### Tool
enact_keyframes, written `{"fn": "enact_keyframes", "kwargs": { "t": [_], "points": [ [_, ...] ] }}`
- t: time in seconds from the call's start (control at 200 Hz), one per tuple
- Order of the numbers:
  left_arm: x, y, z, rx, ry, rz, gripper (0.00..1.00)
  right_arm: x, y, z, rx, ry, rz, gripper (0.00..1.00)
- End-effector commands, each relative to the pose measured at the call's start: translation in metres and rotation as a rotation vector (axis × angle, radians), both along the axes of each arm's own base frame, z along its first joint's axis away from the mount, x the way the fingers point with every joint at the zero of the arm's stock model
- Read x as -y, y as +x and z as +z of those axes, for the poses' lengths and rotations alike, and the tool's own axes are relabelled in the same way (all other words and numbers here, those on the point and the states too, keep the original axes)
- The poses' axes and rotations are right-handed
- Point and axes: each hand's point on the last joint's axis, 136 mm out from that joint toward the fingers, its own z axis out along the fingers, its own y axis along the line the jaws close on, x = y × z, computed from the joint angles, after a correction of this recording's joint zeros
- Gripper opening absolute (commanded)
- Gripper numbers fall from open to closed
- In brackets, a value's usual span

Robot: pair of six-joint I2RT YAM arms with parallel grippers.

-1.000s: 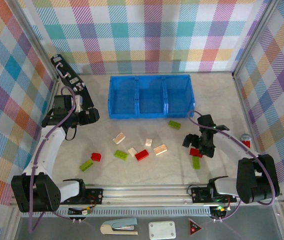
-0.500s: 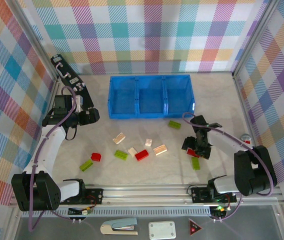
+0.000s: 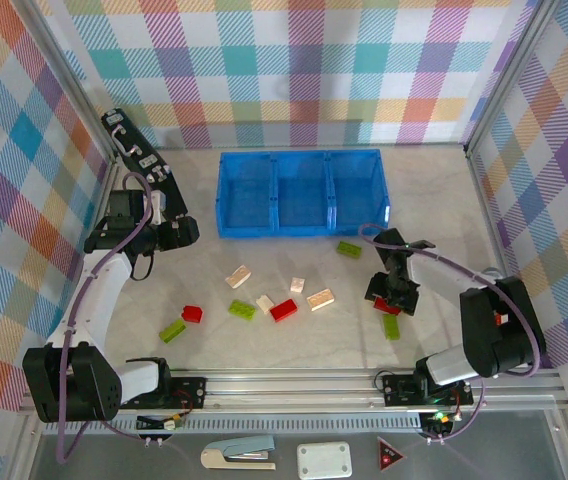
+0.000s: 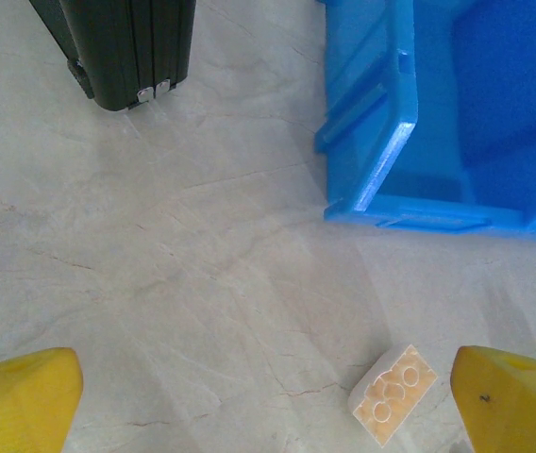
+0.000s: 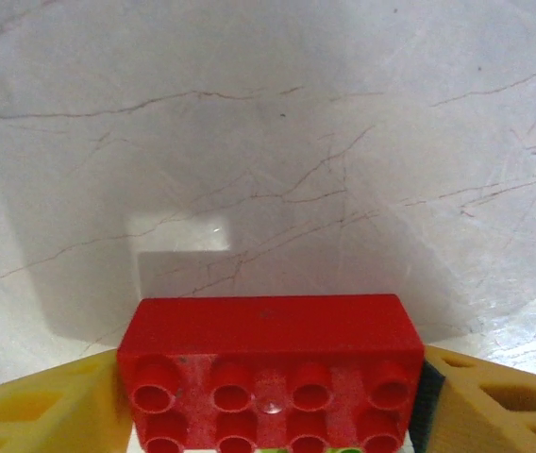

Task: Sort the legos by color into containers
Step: Pick up the lego from the bottom-right of the table.

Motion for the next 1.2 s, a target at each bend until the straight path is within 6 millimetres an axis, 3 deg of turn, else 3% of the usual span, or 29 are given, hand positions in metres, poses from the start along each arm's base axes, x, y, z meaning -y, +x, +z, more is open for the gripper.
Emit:
{"fn": "enact_keyframes", "kwargs": {
  "t": [0.0, 0.34, 0.605, 0.905, 1.195],
  "points": [
    [-0.005, -0.007, 0.002, 0.002, 0.012, 0.007, 1.0, 0.0, 0.001, 0.002, -0.017, -0.033, 0.004, 0.72],
    [-0.005, -0.008, 0.002, 0.002, 0.013, 0.009, 1.0, -0.003, 0.0, -0.004, -0.046, -0.054, 0.014, 0.73],
    [-0.005, -0.007, 0.001, -0.003, 0.01, 0.007, 1.0, -0.005, -0.002, -0.004, -0.05, -0.059, 0.025, 0.68],
    [-0.008, -0.009, 0.007, 0.026, 0.028, 0.02, 1.0, -0.005, 0.006, 0.018, -0.02, -0.089, 0.081, 0.68],
    [-0.017, -0.008, 0.015, 0.055, 0.04, 0.09, 1.0, -0.012, 0.031, 0.049, 0.035, -0.1, 0.193, 0.68]
  ]
}}
